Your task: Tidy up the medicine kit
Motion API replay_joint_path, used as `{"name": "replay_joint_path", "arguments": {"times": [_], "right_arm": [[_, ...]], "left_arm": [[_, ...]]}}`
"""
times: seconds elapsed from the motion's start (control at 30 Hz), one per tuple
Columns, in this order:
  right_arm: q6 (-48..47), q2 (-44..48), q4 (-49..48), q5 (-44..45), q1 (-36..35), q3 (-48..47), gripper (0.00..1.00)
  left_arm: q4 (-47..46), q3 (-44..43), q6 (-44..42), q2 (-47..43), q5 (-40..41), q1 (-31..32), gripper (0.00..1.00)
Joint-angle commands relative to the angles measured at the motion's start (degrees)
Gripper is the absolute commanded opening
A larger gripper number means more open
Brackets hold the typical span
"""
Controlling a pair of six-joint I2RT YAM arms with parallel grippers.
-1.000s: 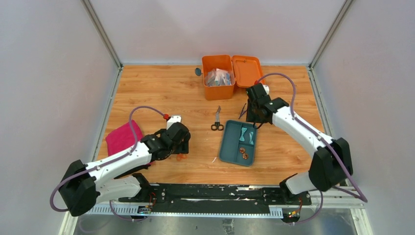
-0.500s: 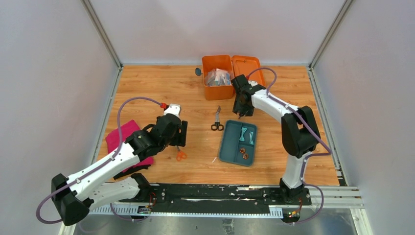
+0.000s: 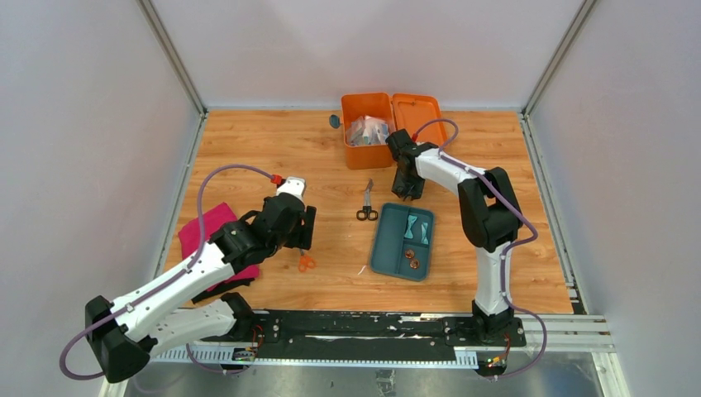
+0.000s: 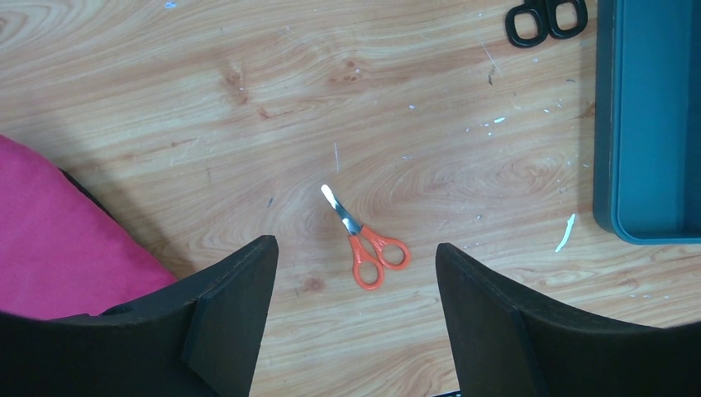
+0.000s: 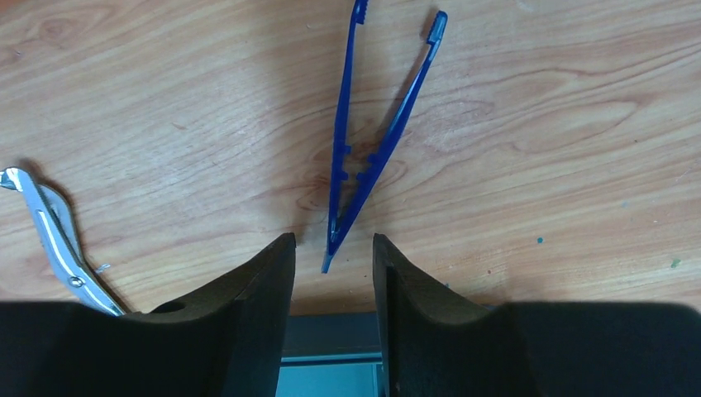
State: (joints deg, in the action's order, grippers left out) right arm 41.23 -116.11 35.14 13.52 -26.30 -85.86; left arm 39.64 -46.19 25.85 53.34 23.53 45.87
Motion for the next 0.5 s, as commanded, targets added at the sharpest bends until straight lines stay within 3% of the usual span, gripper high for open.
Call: {"name": "replay_joint_path", "arguments": {"times": [0.0,0.13,0.47], "right_arm": [[1.15,-1.13,3.01,0.49,0.76,-1.23,0.43],[1.00,-1.21,3.18,0.79,0.79,-0.61,0.40],[0.34,-1.99,3.32,1.30,1.42,-0.44,0.17]], "left_arm": [[-0.16,-0.04,-0.91,-1.07,-0.24,-0.34,0.76],[-0.27,0.12,-0.80,-1.07,-0.33,-0.34,0.76],[-0.38,0.23,-0.80,-1.38,-0.23,-0.34,0.76]]}}
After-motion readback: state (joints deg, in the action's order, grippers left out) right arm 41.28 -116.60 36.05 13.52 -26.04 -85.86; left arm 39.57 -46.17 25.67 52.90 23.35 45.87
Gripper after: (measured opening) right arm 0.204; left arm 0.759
